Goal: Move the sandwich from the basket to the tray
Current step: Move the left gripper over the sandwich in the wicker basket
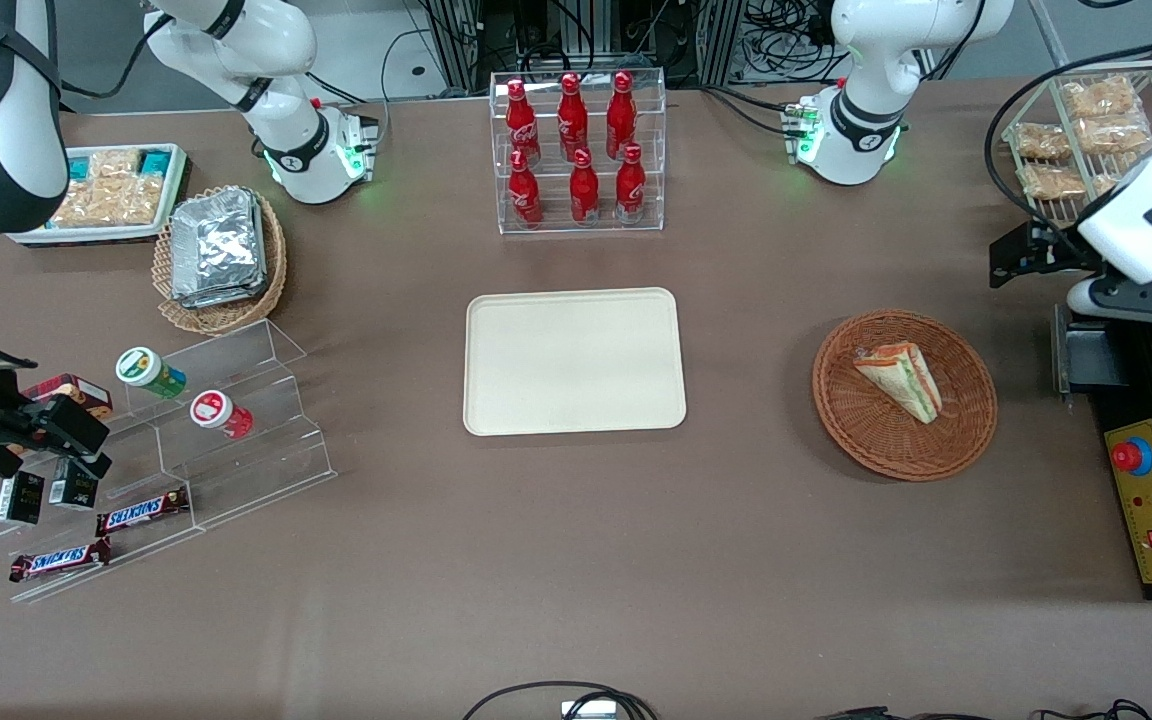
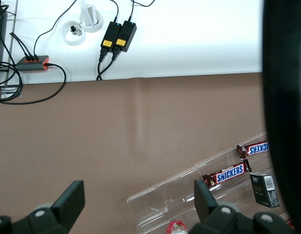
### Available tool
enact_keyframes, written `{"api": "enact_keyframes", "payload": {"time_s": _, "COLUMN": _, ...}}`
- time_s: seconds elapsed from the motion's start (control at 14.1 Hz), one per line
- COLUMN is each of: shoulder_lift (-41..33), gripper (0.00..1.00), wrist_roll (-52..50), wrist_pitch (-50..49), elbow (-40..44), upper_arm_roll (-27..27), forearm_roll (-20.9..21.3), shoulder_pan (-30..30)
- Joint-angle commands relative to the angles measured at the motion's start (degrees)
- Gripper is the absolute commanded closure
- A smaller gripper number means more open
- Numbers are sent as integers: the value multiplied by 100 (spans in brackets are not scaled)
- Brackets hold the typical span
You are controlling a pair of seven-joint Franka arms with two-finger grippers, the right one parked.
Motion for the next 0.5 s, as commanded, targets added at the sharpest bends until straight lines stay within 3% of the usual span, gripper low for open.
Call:
{"api": "enact_keyframes", "payload": {"time_s": 0.0, "shoulder_lift": -59, "gripper": 0, "wrist_roll": -528, "wrist_pitch": 544, "elbow": -608, "upper_arm_roll": -14, "forearm_roll": 125, "shoulder_pan": -15}}
{"api": "enact_keyframes", "payload": {"time_s": 0.43, "shoulder_lift": -113, "gripper": 0, "wrist_roll": -1671, "wrist_pitch": 1660, "elbow": -1813, "upper_arm_roll": -23, "forearm_roll": 134, "shoulder_pan": -32}}
